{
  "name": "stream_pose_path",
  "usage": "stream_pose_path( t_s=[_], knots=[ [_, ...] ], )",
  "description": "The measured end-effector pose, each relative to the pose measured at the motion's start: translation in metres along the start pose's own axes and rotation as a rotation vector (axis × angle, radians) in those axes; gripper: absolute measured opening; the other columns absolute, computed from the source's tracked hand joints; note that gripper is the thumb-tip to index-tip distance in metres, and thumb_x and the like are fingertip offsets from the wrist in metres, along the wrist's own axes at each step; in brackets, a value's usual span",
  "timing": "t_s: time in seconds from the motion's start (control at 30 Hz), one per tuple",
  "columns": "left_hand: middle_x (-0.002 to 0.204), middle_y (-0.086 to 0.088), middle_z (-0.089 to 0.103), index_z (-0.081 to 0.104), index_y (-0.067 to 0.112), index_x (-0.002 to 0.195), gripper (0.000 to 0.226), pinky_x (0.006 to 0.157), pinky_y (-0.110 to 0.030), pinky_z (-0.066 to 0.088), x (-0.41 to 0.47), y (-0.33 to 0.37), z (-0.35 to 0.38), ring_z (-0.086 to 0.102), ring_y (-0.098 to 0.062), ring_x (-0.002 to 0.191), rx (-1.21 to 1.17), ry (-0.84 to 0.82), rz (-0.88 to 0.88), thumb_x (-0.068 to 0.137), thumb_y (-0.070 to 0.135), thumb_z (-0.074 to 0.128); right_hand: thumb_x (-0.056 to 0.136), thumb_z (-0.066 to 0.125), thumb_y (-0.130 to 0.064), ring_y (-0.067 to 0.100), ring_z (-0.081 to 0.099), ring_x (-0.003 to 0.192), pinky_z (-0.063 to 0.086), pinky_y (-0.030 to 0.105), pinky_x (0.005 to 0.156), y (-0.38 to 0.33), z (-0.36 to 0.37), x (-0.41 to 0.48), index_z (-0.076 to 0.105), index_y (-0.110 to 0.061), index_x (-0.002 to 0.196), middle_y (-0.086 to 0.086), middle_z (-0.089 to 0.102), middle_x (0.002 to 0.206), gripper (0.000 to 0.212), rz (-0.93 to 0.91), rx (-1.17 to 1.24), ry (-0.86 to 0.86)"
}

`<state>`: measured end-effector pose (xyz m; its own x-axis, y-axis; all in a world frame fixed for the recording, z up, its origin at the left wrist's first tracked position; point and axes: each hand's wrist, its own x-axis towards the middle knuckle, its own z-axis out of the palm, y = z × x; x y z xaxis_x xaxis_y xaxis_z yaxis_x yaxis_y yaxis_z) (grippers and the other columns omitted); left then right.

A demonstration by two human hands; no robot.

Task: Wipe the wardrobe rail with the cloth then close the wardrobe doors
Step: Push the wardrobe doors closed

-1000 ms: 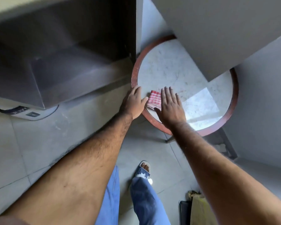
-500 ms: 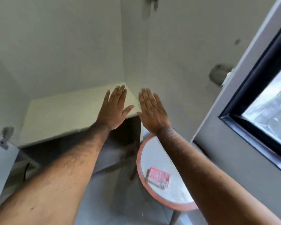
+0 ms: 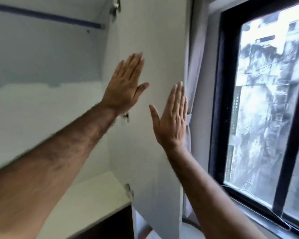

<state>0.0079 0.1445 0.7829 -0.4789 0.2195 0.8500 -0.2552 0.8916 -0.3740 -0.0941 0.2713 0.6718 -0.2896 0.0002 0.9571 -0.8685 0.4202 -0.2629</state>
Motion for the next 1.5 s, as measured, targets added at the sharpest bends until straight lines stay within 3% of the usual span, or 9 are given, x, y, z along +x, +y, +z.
stream_pose_path(
  t_s=[0.13, 0.23, 0.37, 0.5, 0.63, 0.83, 1.0, 1.33, 1.5],
  knots=[
    [0.171, -0.013, 0.021, 0.023, 0.004, 0.161, 0.071, 0.130, -0.048, 0.017, 0.075, 0.045, -0.012, 0.018, -0.029, 0.160, 0.174, 0.010, 0.340, 0.110, 0.052, 0.025, 0.101, 0.029, -0.069, 0.028, 0.000, 0.164, 0.014, 0.050, 0.133, 0.036, -0.010, 0.004, 0.005, 0.000, 0.164, 0.018, 0.003, 0.175, 0.097, 0.237, 0.014, -0.108],
    [0.172, -0.012, 0.019, 0.023, 0.005, 0.162, 0.072, 0.130, -0.049, 0.011, 0.108, 0.072, -0.005, 0.014, -0.027, 0.161, 0.285, -0.119, 0.543, 0.109, 0.053, 0.018, 0.095, 0.027, -0.079, 0.021, -0.005, 0.164, 0.011, 0.047, 0.134, 0.048, -0.009, -0.002, -0.001, -0.004, 0.165, 0.013, -0.003, 0.176, 0.106, 0.225, 0.069, -0.258],
    [0.165, -0.012, 0.039, 0.042, 0.003, 0.154, 0.068, 0.130, -0.052, 0.012, 0.114, 0.068, 0.002, 0.024, -0.027, 0.158, 0.410, -0.216, 0.633, 0.108, 0.049, 0.023, 0.086, 0.028, -0.092, 0.010, -0.007, 0.162, 0.006, 0.038, 0.135, 0.046, -0.011, -0.009, -0.006, -0.014, 0.166, 0.001, -0.005, 0.176, 0.117, 0.235, 0.215, -0.280],
    [0.158, -0.011, 0.050, 0.050, 0.006, 0.149, 0.066, 0.129, -0.052, 0.016, 0.102, 0.044, -0.014, 0.033, -0.027, 0.155, 0.403, -0.182, 0.671, 0.109, 0.050, 0.022, 0.090, 0.053, -0.079, 0.001, -0.005, 0.161, 0.008, 0.031, 0.133, 0.030, -0.012, -0.022, -0.001, -0.019, 0.166, -0.004, -0.001, 0.176, 0.111, 0.216, 0.416, -0.272],
    [0.156, -0.015, 0.050, 0.046, 0.003, 0.151, 0.069, 0.129, -0.053, 0.019, 0.071, 0.018, -0.032, 0.034, -0.032, 0.154, 0.423, -0.112, 0.633, 0.110, 0.054, 0.025, 0.088, 0.051, -0.081, 0.007, 0.000, 0.163, 0.009, 0.026, 0.133, 0.000, -0.011, -0.037, 0.009, -0.009, 0.165, 0.006, 0.011, 0.176, 0.114, 0.058, 0.406, -0.220],
    [0.164, -0.019, 0.038, 0.037, 0.003, 0.156, 0.074, 0.130, -0.055, 0.016, -0.001, -0.053, -0.069, 0.025, -0.036, 0.157, 0.469, -0.047, 0.518, 0.107, 0.058, 0.032, 0.090, 0.061, -0.072, 0.025, 0.010, 0.164, 0.026, 0.046, 0.131, -0.062, 0.011, -0.052, 0.021, 0.002, 0.162, 0.014, 0.021, 0.173, 0.111, -0.303, 0.433, -0.219],
    [0.169, -0.016, 0.029, 0.027, 0.004, 0.160, 0.077, 0.130, -0.054, 0.016, -0.068, -0.133, -0.099, 0.018, -0.034, 0.159, 0.585, -0.088, 0.428, 0.106, 0.058, 0.034, 0.101, 0.044, -0.068, 0.026, 0.009, 0.163, 0.022, 0.041, 0.133, -0.126, 0.056, -0.073, 0.024, 0.002, 0.161, 0.016, 0.017, 0.173, 0.094, -0.530, 0.393, -0.248],
    [0.174, -0.007, 0.013, 0.013, 0.010, 0.164, 0.072, 0.126, -0.057, 0.021, -0.155, -0.272, -0.083, 0.012, -0.025, 0.161, 0.742, -0.331, 0.153, 0.108, 0.053, 0.027, 0.104, 0.049, -0.052, 0.032, 0.024, 0.159, 0.037, 0.046, 0.125, -0.231, 0.181, -0.093, 0.031, 0.005, 0.158, 0.021, 0.024, 0.170, 0.080, -0.655, 0.323, -0.348],
    [0.175, -0.005, 0.003, 0.004, 0.010, 0.164, 0.074, 0.126, -0.059, 0.017, -0.164, -0.311, -0.053, 0.004, -0.024, 0.162, 0.717, -0.374, 0.085, 0.108, 0.054, 0.022, 0.107, 0.041, -0.049, 0.029, 0.013, 0.163, 0.030, 0.045, 0.129, -0.249, 0.230, -0.096, 0.021, 0.003, 0.162, 0.019, 0.011, 0.174, 0.078, -0.647, 0.246, -0.368]
  ],
)
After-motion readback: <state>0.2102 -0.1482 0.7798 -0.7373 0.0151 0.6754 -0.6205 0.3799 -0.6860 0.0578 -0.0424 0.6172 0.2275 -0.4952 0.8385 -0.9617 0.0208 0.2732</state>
